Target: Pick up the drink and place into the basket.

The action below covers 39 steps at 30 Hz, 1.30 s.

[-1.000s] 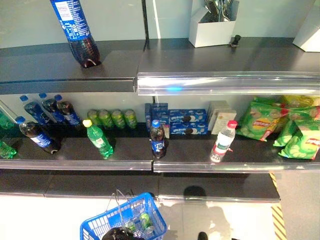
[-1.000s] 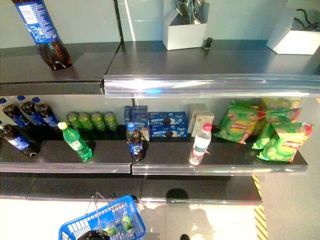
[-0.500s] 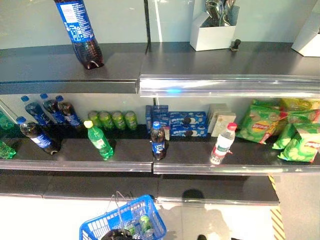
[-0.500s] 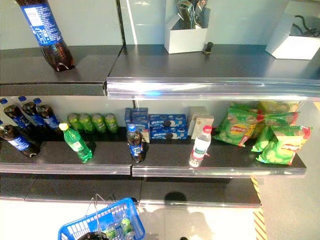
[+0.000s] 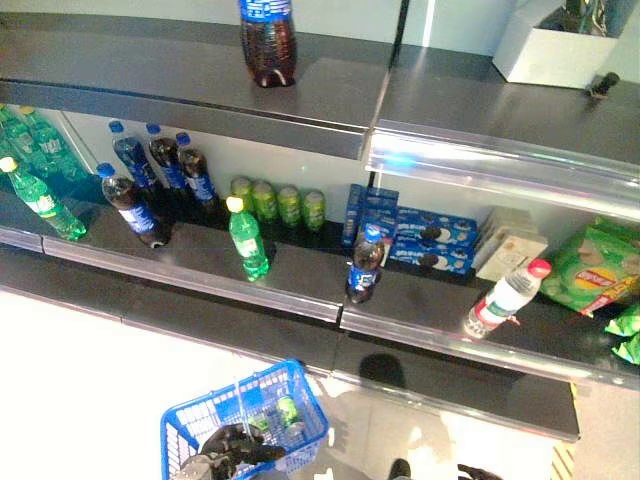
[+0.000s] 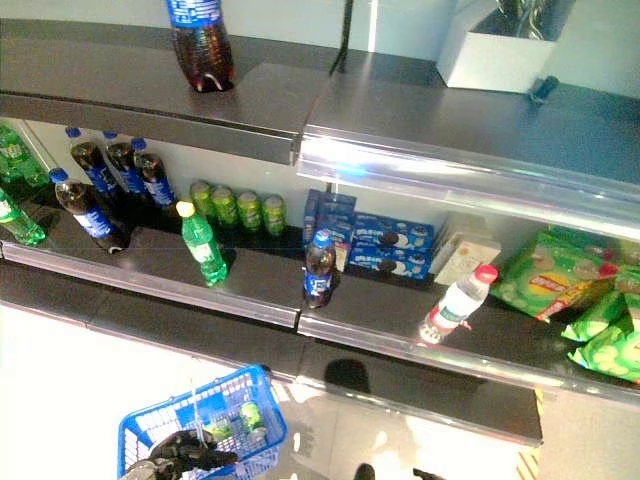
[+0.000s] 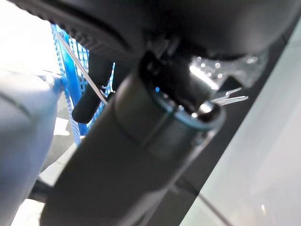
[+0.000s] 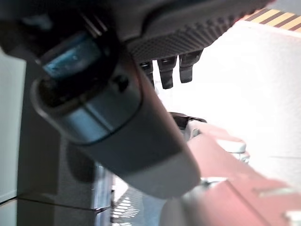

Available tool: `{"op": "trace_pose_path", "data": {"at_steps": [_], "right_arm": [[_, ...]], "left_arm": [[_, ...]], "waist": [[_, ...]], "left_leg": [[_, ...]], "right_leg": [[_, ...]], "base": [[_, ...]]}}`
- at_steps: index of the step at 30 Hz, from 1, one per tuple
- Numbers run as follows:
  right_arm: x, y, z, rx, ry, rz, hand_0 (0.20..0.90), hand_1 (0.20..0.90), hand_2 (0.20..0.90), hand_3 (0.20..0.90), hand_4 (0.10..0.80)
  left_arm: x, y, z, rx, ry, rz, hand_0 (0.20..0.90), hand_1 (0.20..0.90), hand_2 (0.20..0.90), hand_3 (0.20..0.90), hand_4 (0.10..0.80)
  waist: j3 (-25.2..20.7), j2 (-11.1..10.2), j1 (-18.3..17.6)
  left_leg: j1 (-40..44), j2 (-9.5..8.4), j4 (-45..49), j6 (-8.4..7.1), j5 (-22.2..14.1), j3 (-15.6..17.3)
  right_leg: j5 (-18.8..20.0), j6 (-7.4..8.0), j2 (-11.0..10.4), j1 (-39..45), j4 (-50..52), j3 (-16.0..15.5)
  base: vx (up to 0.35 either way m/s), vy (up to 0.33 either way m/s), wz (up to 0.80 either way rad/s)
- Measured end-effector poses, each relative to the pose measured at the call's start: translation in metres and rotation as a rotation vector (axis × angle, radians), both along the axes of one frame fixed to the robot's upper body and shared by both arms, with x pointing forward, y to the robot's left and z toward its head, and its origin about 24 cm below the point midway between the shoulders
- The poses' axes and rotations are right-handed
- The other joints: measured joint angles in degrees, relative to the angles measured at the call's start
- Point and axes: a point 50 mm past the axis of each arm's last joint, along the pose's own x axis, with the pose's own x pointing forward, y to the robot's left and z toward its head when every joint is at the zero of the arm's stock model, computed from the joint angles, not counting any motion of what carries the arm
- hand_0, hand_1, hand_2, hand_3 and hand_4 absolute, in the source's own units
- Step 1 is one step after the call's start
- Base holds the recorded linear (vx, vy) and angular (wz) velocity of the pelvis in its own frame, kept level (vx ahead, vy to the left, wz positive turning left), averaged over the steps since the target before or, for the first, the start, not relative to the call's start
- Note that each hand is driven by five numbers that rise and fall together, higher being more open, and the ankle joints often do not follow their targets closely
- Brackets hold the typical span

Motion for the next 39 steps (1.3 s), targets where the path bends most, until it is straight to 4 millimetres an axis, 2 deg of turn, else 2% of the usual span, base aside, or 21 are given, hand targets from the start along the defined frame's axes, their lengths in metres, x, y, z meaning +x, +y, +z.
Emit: {"op": "trace_pose_path", "data": {"at_steps": [1,2,4,5,8,9,10,11,12,13,16,18,20,23,28,30,34,36,37,38,39], "right_arm": [[0.002,-0.006,0.002,-0.016,-0.016,0.001,0.9,0.9,0.9,0.9,0.8],[0.002,-0.006,0.003,-0.016,-0.017,-0.003,0.9,0.9,0.9,0.9,0.8],[0.001,-0.006,0.002,-0.014,-0.011,-0.002,0.9,0.9,0.9,0.9,0.8],[-0.005,0.001,-0.001,0.01,0.005,0.004,0.9,0.9,0.9,0.9,0.8],[-0.005,0.005,-0.002,0.033,0.002,0.009,0.9,0.9,0.9,0.9,0.8],[-0.005,0.006,-0.002,0.035,0.004,0.008,0.9,0.9,0.9,0.9,0.8],[-0.004,0.006,-0.002,0.037,0.002,0.009,0.9,0.9,0.9,0.9,0.8],[0.001,0.008,-0.002,0.043,-0.006,0.017,0.9,0.9,0.9,0.9,0.8],[-0.004,0.009,-0.003,0.047,0.012,0.017,0.9,0.9,0.9,0.9,0.8],[-0.008,0.008,-0.004,0.046,0.028,0.018,0.9,0.9,0.9,0.9,0.8],[0.002,-0.002,0.001,0.022,0.003,0.009,0.9,0.9,0.9,0.9,0.8],[0.012,-0.001,0.003,0.025,-0.033,0.008,0.9,0.9,0.9,0.9,0.8],[0.024,0.0,0.006,0.025,-0.069,0.019,0.9,0.9,0.9,0.9,0.8],[0.025,0.001,0.006,0.028,-0.079,0.022,0.9,0.9,0.9,0.9,0.8],[0.001,0.008,-0.001,0.05,-0.021,0.005,0.9,0.9,0.9,0.9,0.8],[-0.01,0.007,-0.003,0.052,0.004,-0.002,0.9,0.9,0.9,0.9,0.8],[-0.015,0.007,-0.004,0.054,0.016,-0.005,0.9,0.9,0.9,0.9,0.8],[-0.011,0.005,-0.003,0.05,0.005,-0.014,0.9,0.9,0.9,0.9,0.8],[-0.005,0.002,-0.001,0.044,-0.005,-0.018,0.9,0.9,0.9,0.9,0.8],[0.0,-0.002,0.001,0.034,-0.015,-0.014,0.9,0.9,0.9,0.9,0.8],[0.006,-0.006,0.004,0.021,-0.029,-0.01,0.9,0.9,0.9,0.9,0.8]], "left_arm": [[-0.003,0.004,0.0,0.01,0.016,0.001,0.3,0.3,0.3,0.2,0.1],[-0.003,0.006,0.0,0.016,0.02,0.002,0.3,0.3,0.3,0.2,0.1],[-0.003,0.007,0.0,0.019,0.028,0.004,0.3,0.3,0.3,0.2,0.1],[-0.007,0.014,0.001,0.034,0.037,0.01,0.3,0.3,0.3,0.2,0.1],[-0.01,0.021,0.003,0.051,0.053,0.016,0.3,0.3,0.3,0.2,0.1],[-0.01,0.021,0.003,0.05,0.057,0.018,0.3,0.3,0.3,0.2,0.1],[-0.01,0.018,0.001,0.044,0.062,0.02,0.3,0.3,0.3,0.2,0.1],[-0.011,0.02,0.002,0.048,0.063,0.024,0.3,0.3,0.3,0.2,0.1],[-0.011,0.019,0.001,0.047,0.067,0.023,0.3,0.3,0.3,0.2,0.1],[-0.012,0.016,0.0,0.042,0.072,0.025,0.3,0.3,0.3,0.2,0.1],[-0.019,-0.007,-0.008,-0.02,0.083,0.015,0.3,0.3,0.3,0.2,0.1],[-0.021,-0.012,-0.01,-0.032,0.087,0.014,0.3,0.3,0.3,0.2,0.1],[-0.022,-0.011,-0.01,-0.029,0.088,0.014,0.3,0.3,0.3,0.2,0.1],[-0.024,-0.006,-0.009,-0.017,0.093,0.014,0.3,0.3,0.3,0.2,0.1],[-0.026,0.004,-0.007,0.014,0.103,-0.002,0.3,0.3,0.3,0.2,0.1],[-0.027,0.004,-0.007,0.014,0.104,-0.002,0.3,0.3,0.3,0.2,0.1],[-0.026,0.002,-0.007,0.013,0.106,-0.009,0.3,0.3,0.3,0.2,0.1],[-0.023,-0.003,-0.007,0.001,0.089,-0.018,0.3,0.3,0.3,0.2,0.1],[-0.013,-0.006,-0.006,-0.003,0.06,-0.026,0.3,0.3,0.3,0.2,0.1],[-0.004,-0.008,-0.003,-0.013,0.024,-0.04,0.3,0.3,0.3,0.2,0.1],[-0.001,-0.01,-0.002,-0.032,0.007,-0.055,0.3,0.3,0.3,0.2,0.1]], "waist": [[0.23,-0.12,-0.96],[0.6,-0.07,-1.31],[0.96,0.46,-1.93],[0.97,0.73,-1.74],[0.94,0.73,-2.04],[1.0,0.94,-2.16],[1.1,1.73,-2.65],[0.99,1.38,-3.58],[0.41,-0.23,-4.18],[0.23,-0.8,-4.21],[-1.13,3.39,-3.36],[-1.49,3.94,-3.05],[-1.58,3.78,-3.09],[-2.32,2.92,-3.29],[-3.15,1.64,-3.58],[-3.14,1.87,-3.6],[-2.81,2.67,-3.86],[-2.37,3.33,-3.77],[-1.35,2.05,-3.93],[-0.01,1.75,-4.19],[0.19,2.15,-4.51]], "left_leg": [[1.06,-0.12,-1.45,0.99,0.79,-1.18],[1.28,-0.5,-1.3,1.53,0.72,-2.09],[2.94,0.08,-1.83,2.36,1.02,-3.82],[4.23,0.33,-3.53,2.96,0.99,-4.32],[4.71,-0.43,-4.38,3.17,1.27,-5.68],[4.84,-0.42,-4.36,2.76,1.48,-6.67],[4.86,0.19,-4.36,2.4,1.09,-9.07],[4.77,0.0,-4.35,1.83,0.94,-11.6],[5.08,-1.76,-4.38,1.18,0.51,-12.43],[5.72,-2.6,-4.38,0.86,0.14,-12.52],[6.64,0.36,-4.41,-0.56,-1.21,-11.5],[6.65,0.77,-4.39,-0.84,-1.33,-11.29],[6.66,1.18,-4.39,-0.94,-1.31,-10.62],[6.7,1.07,-4.42,-0.91,-1.33,-10.04],[6.69,0.9,-4.43,-0.7,-1.38,-10.09],[6.73,0.9,-4.43,-0.44,-1.51,-10.23],[6.5,0.92,-3.81,-0.59,-1.31,-10.28],[4.45,-0.04,0.68,0.31,-2.22,-11.2],[0.94,-1.46,7.18,-0.77,-2.96,-11.8],[-0.85,-1.2,10.25,0.05,-3.52,-9.0],[-1.24,1.6,10.94,0.11,-3.94,-6.93]], "right_leg": [[0.32,-0.24,-0.45,-4.04,9.32,4.99],[0.71,-0.37,-0.88,-6.36,14.84,7.34],[3.43,-0.24,-0.78,-9.57,22.06,10.07],[1.39,0.32,0.64,-11.33,23.35,11.48],[-0.58,0.85,3.92,-10.28,10.72,10.95],[-0.21,0.32,5.43,-8.99,4.99,11.14],[0.25,-0.27,8.39,-6.96,-3.19,12.1],[2.83,-1.56,10.03,-4.97,-10.38,12.67],[6.06,-1.86,9.09,-4.0,-10.81,12.62],[5.22,-4.11,8.55,-2.97,-11.11,12.03],[4.8,-4.84,11.06,-0.91,-11.19,10.96],[4.47,-5.22,11.72,-0.8,-11.17,10.76],[4.38,-5.37,11.92,-0.74,-11.19,10.63],[4.07,-5.27,11.54,-0.68,-11.2,10.52],[3.78,-5.22,11.09,-0.41,-11.2,9.56],[3.71,-5.12,11.04,-0.3,-11.2,9.55],[3.65,-5.16,11.07,-0.23,-11.19,9.52],[3.36,-4.87,10.28,-0.15,-11.41,9.45],[3.77,-5.31,8.19,0.1,-11.45,9.24],[3.95,-5.43,7.02,0.61,-11.51,8.93],[3.98,-5.38,6.59,0.69,-11.55,8.62]], "base": [[0.07,0.148,0.48],[0.084,0.101,0.6],[0.087,-0.054,0.44],[0.111,-0.153,0.32],[0.106,-0.175,0.33],[0.113,-0.212,0.37],[0.067,-0.246,0.52],[0.032,-0.161,0.79],[0.029,-0.161,0.85],[0.042,-0.12,0.58],[0.028,-0.066,0.22],[0.018,-0.017,0.13],[0.035,-0.022,0.01],[0.026,-0.035,0.0],[0.019,-0.079,0.04],[0.014,-0.144,0.06],[-0.021,-0.019,0.03],[-0.04,0.338,0.24],[-0.004,0.603,0.36],[0.043,0.506,0.29],[0.052,0.462,0.08]]}}
